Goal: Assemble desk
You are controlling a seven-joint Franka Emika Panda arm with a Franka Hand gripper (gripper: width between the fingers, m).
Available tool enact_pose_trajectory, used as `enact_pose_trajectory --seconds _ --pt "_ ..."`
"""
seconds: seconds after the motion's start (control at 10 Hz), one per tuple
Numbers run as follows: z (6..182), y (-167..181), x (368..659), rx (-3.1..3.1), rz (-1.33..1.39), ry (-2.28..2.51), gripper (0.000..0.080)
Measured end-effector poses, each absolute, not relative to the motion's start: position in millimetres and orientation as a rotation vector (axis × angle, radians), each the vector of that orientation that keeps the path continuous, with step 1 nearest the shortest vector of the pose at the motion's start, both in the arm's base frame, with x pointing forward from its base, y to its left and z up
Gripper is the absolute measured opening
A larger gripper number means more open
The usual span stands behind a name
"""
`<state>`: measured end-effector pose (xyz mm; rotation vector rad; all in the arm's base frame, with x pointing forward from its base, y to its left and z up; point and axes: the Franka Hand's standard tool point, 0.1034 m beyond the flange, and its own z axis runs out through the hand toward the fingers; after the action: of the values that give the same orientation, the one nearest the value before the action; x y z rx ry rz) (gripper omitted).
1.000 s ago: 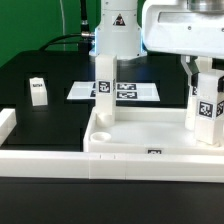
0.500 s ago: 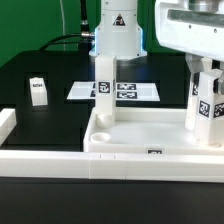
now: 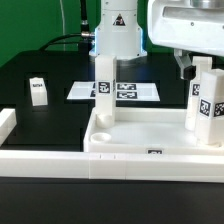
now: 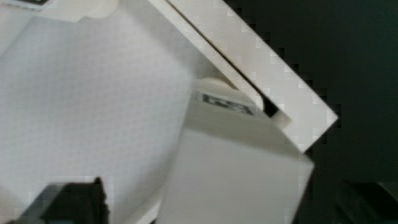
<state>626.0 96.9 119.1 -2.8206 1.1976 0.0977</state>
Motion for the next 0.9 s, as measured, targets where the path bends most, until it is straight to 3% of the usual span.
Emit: enact_pose_trajectory --seconds 0.2,0.9 --pt "118.4 103.0 625.9 -2.963 0.065 0.798 0.0648" --pt "115.2 103.5 624.9 -3.088 0.02 0.062 0.0649"
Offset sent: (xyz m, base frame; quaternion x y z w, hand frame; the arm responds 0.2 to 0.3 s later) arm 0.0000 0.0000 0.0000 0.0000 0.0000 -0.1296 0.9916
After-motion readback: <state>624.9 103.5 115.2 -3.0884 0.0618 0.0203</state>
